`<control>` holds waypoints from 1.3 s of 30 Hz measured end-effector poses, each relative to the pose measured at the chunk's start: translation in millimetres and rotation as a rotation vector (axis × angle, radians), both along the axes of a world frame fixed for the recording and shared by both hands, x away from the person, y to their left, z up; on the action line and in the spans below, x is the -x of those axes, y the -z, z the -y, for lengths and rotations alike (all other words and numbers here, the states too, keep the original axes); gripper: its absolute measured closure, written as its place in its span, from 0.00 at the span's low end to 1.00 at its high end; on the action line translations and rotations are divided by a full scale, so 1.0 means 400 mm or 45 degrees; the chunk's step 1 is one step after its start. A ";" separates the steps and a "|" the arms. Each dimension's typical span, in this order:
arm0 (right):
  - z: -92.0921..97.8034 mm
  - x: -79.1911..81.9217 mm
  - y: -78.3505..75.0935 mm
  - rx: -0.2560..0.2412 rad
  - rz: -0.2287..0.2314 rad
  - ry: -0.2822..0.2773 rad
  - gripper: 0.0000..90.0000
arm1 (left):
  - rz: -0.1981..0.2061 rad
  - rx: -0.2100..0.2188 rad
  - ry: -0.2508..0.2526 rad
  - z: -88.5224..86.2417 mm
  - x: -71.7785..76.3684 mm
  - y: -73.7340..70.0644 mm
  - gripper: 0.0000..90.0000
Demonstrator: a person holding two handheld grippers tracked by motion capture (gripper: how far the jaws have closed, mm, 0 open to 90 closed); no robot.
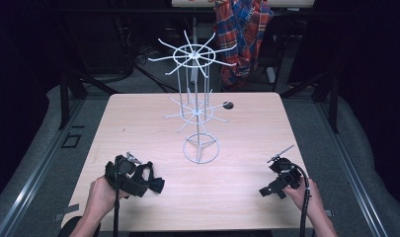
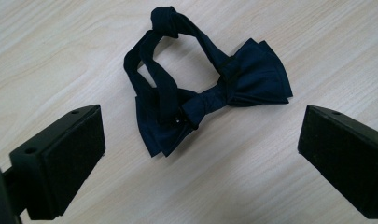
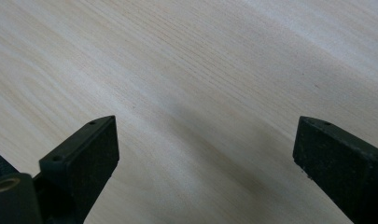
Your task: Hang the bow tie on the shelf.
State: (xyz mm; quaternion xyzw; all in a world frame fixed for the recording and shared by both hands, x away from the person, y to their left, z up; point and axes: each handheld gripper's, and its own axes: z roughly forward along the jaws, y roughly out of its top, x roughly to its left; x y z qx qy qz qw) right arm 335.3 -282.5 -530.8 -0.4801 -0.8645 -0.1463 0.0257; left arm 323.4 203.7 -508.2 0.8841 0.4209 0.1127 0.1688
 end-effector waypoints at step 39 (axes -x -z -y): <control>-0.006 0.006 0.006 -0.029 -0.011 0.017 0.07 | -0.129 -0.059 0.035 0.080 -0.073 0.062 0.72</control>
